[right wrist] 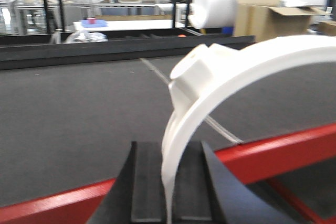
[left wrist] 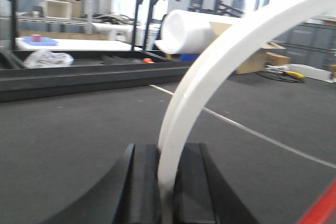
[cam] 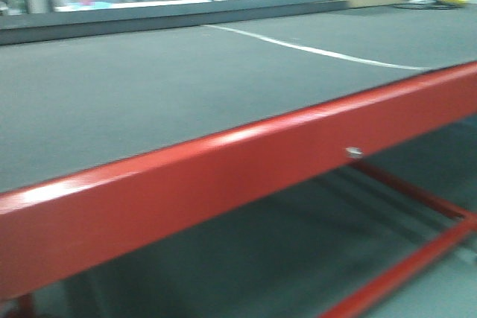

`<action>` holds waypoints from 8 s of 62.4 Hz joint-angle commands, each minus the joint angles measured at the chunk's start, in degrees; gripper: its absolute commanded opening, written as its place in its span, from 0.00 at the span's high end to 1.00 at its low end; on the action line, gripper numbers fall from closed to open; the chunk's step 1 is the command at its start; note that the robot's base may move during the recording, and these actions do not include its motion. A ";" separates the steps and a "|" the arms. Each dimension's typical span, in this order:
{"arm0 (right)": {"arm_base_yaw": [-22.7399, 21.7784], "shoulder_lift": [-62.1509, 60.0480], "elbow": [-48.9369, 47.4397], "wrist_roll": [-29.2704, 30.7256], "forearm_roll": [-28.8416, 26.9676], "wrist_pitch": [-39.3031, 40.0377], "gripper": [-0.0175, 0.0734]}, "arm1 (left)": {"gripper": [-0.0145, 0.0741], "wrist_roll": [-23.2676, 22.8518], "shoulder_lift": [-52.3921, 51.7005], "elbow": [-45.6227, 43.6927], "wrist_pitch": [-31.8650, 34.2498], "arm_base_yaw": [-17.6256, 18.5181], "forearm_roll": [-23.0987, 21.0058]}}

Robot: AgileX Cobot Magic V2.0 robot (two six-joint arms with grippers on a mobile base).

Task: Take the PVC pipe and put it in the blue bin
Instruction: 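Hold both clamps and turn the base away from the table, then hold both clamps and drive the base toward the blue bin shelf, then hold both clamps and drive up to the shelf of blue bins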

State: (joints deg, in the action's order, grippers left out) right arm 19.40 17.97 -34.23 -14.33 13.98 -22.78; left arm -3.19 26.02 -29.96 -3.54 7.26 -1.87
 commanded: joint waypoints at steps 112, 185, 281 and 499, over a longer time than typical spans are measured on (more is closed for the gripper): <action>-0.07 -0.17 -0.03 0.35 0.69 1.34 0.99 | 0.96 -0.40 -0.11 -0.10 1.97 -0.29 0.00; -0.07 -0.17 -0.03 0.35 0.69 1.34 0.99 | 0.96 -0.40 -0.11 -0.10 1.97 -0.29 0.00; -0.07 -0.17 -0.03 0.35 0.69 1.34 0.99 | 0.96 -0.40 -0.11 -0.10 1.97 -0.29 0.00; -0.07 -0.17 -0.03 0.35 0.69 1.34 0.99 | 0.96 -0.40 -0.11 -0.10 1.97 -0.29 0.00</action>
State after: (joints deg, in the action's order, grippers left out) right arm 19.40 17.97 -34.23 -14.33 13.98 -22.78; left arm -3.19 26.02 -29.96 -3.54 7.26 -1.87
